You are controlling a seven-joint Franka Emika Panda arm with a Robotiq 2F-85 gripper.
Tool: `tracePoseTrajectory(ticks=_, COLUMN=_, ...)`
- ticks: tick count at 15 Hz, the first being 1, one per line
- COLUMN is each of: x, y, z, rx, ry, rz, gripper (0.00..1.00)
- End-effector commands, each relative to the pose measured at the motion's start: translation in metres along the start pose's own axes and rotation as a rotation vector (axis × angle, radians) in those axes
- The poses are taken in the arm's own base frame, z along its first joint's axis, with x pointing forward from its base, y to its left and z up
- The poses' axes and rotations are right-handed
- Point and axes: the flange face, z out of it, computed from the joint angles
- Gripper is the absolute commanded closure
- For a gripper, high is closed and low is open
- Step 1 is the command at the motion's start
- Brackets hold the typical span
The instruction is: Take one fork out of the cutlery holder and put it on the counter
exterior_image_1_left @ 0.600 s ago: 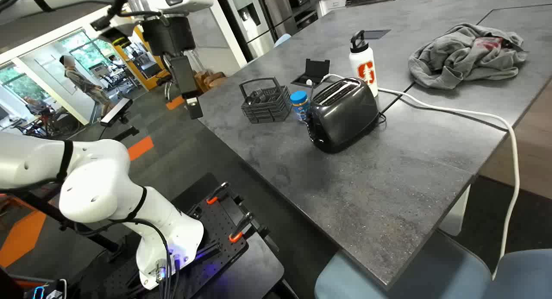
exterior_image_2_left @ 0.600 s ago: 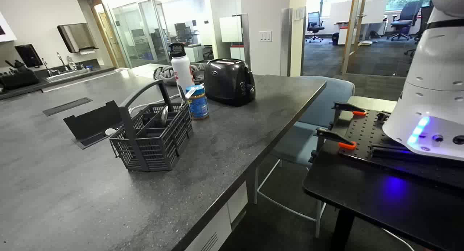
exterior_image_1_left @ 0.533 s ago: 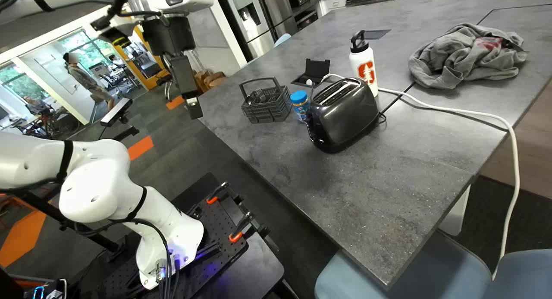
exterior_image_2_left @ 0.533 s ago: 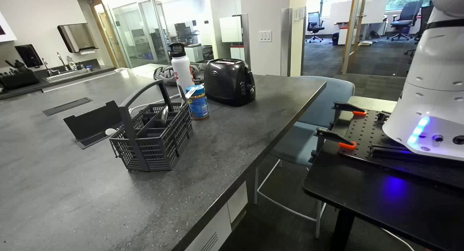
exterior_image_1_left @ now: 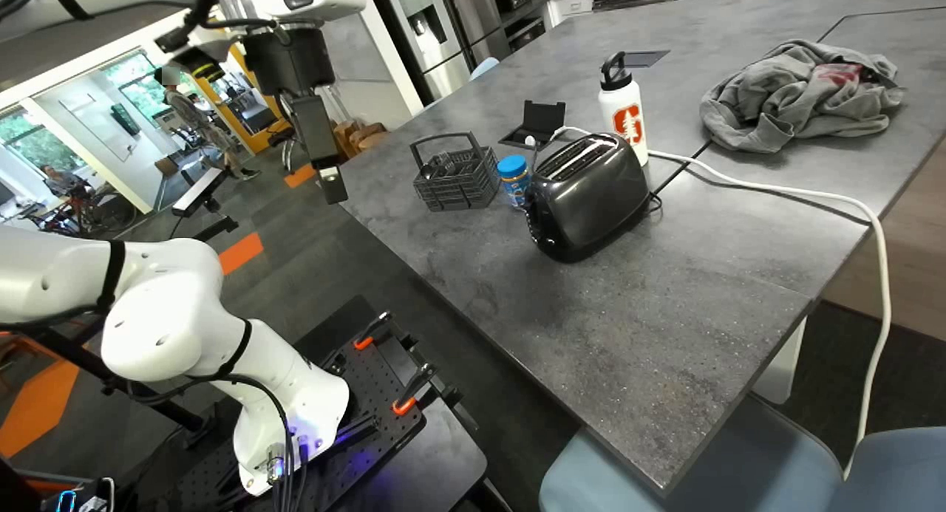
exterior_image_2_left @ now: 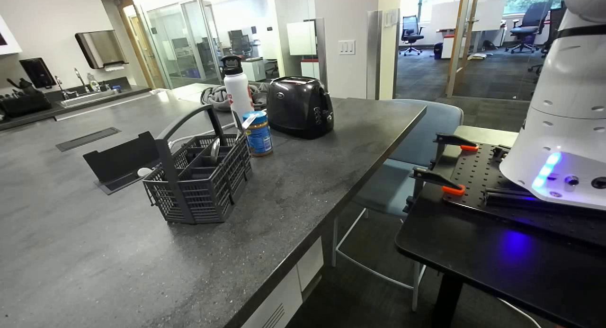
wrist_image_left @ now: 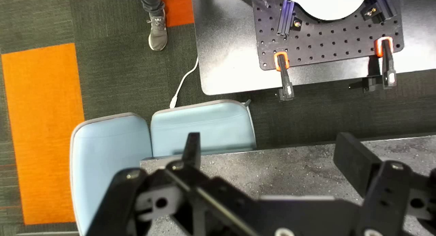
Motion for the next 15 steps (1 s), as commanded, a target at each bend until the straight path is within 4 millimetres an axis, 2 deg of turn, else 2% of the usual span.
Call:
tracePoseTrajectory(ticks=1, x=0.006, y=-0.001, z=0.0, rx=0.013, ry=0.002, rz=0.0, gripper=0.0)
tracePoseTrajectory(ticks=4, x=0.036, y=-0.022, z=0.0, rx=0.032, ry=0.09, rz=-0.073, gripper=0.0)
tracePoseTrajectory(ticks=7, x=0.067, y=-0.07, z=0.001, rx=0.048, ry=0.199, rz=-0.233, gripper=0.0)
tracePoseTrajectory(ticks=10, x=0.094, y=-0.126, z=0.008, rx=0.05, ry=0.232, rz=-0.333, gripper=0.0)
tracePoseTrajectory(ticks=13, x=0.106, y=-0.178, z=0.016, rx=0.017, ry=0.248, rz=-0.415, gripper=0.0)
tracePoseTrajectory(ticks=15, x=0.102, y=-0.201, z=0.02, rx=-0.045, ry=0.251, rz=-0.455, gripper=0.0)
